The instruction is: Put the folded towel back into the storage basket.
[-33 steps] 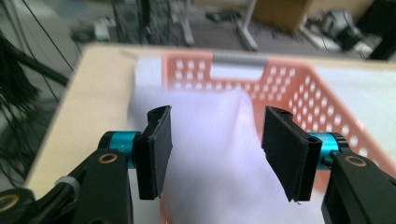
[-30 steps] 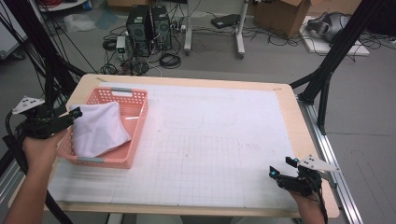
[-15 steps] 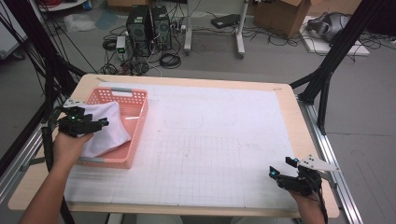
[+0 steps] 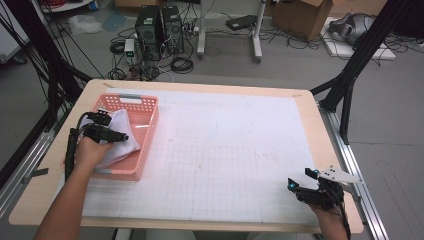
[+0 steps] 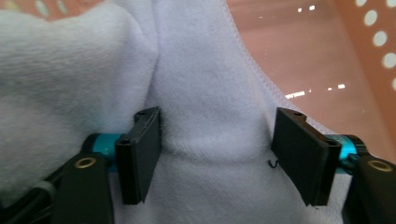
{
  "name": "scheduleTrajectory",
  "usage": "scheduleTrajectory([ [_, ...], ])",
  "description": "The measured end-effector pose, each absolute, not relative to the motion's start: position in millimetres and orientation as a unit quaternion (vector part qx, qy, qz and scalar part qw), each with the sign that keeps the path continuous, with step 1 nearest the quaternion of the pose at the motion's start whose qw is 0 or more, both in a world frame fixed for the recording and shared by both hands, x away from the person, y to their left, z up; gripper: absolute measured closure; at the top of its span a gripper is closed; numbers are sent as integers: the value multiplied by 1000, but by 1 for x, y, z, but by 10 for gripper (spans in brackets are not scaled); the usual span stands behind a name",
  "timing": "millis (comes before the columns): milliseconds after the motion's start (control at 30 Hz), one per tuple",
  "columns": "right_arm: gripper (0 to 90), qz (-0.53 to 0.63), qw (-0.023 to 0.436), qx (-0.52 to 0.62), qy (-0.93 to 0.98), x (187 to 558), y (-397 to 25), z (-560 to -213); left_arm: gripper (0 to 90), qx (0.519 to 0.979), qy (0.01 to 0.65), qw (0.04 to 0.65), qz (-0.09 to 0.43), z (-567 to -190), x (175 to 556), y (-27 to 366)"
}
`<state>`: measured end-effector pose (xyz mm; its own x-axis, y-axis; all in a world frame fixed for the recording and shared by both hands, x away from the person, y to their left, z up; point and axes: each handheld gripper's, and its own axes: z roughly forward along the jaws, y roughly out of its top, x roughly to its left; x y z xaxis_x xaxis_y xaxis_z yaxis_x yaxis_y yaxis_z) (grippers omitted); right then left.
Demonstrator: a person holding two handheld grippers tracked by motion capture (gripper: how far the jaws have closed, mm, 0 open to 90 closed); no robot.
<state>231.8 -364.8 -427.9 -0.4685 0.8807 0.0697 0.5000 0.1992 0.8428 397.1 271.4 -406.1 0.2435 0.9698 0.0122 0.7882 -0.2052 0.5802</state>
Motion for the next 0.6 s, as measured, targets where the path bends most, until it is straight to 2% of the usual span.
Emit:
scheduleTrajectory([
  [167, 205, 428, 222, 465, 743, 232, -366, -428, 321, 772, 553, 255, 183, -409, 396, 268],
  [400, 206, 428, 221, 465, 743, 233, -365, -429, 360, 813, 474, 310, 137, -409, 392, 261],
  [500, 205, 427, 221, 464, 744, 233, -365, -429, 365, 815, 457, 340, 102, -408, 390, 261],
  [600, 205, 426, 220, 465, 745, 233, -365, -429, 329, 793, 468, 372, 112, -403, 390, 267],
])
